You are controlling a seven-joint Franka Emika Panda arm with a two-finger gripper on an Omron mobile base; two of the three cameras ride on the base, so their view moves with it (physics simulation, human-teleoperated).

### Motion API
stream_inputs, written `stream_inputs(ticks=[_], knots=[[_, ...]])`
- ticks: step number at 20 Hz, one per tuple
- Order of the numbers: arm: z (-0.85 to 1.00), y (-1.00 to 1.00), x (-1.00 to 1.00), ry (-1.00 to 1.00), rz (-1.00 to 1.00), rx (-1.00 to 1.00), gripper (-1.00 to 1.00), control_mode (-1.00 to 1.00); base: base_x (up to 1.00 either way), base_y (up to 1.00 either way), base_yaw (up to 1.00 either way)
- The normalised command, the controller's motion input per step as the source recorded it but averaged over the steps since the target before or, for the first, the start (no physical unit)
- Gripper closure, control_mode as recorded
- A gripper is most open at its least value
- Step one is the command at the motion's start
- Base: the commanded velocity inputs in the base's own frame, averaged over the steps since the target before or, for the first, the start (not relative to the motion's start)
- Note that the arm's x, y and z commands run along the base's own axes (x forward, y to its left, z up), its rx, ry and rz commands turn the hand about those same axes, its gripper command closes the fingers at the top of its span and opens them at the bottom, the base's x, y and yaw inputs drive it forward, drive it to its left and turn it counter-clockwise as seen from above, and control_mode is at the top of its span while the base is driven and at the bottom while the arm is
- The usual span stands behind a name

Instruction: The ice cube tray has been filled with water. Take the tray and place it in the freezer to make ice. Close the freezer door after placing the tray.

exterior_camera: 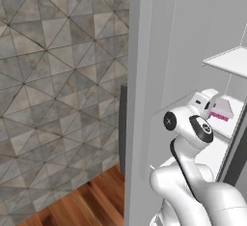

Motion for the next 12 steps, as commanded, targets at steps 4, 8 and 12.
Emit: stream_inputs(ticks=[4,8,12], knots=[[-0.18,-0.04,0.32,0.0,0.0,0.0,1.0,-1.0,0.0,0.0,0.0],[-0.15,0.0,0.45,0.0,0.0,0.0,1.0,-1.0,0.0,0.0,0.0],[-0.12,-0.03,0.36,0.0,0.0,0.0,1.0,-1.0,0.0,0.0,0.0]])
